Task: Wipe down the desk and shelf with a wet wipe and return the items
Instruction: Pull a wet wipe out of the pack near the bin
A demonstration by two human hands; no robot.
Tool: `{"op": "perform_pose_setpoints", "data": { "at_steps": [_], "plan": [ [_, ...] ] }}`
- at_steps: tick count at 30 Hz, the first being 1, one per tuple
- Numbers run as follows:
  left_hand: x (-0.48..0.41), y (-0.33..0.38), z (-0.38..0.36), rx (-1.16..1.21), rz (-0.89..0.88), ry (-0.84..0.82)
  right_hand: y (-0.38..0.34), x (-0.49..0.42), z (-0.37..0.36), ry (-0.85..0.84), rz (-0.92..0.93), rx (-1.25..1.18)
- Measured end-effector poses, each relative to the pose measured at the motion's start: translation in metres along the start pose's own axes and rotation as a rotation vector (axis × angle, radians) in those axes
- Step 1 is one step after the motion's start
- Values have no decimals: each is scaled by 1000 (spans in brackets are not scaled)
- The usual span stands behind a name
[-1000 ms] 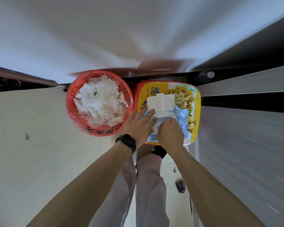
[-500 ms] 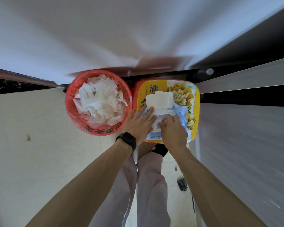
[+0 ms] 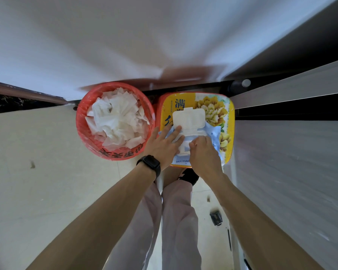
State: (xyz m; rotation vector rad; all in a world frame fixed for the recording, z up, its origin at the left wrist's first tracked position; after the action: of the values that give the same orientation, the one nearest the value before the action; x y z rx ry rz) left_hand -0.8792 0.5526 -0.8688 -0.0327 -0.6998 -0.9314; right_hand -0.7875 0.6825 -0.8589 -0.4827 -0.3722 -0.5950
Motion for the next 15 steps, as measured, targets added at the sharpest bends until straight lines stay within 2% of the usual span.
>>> {"op": "perform_pose_setpoints", "data": {
  "at_steps": [2, 4, 8, 12, 15],
  "plan": [
    [0, 1, -1, 1, 3, 10, 0, 1, 2, -2, -16, -61],
    [0, 1, -1, 5, 5, 23, 0, -2, 0, -37, -22, 13],
    [-1, 2, 0, 7, 12, 17, -4, -8, -6, 21, -28, 122],
    [0, 0, 0, -27, 14, 3, -6, 0, -8, 27, -17, -77],
    [-2, 1, 0, -23, 26, -9, -10, 11, 17, -116, -288, -419]
  ]
}}
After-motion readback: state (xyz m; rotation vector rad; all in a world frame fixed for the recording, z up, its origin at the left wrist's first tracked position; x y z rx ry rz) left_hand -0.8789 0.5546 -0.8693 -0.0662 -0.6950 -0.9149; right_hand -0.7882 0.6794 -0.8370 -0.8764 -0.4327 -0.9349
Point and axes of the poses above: each hand's wrist, its own x-axis away from the middle knuckle, its own z-axis out of the back of the hand, y = z × x, the point moved 1 cm from there along -x, towards the middle knuckle, and after that the axes turned 3 degrees about x, right-handed, at the moved point
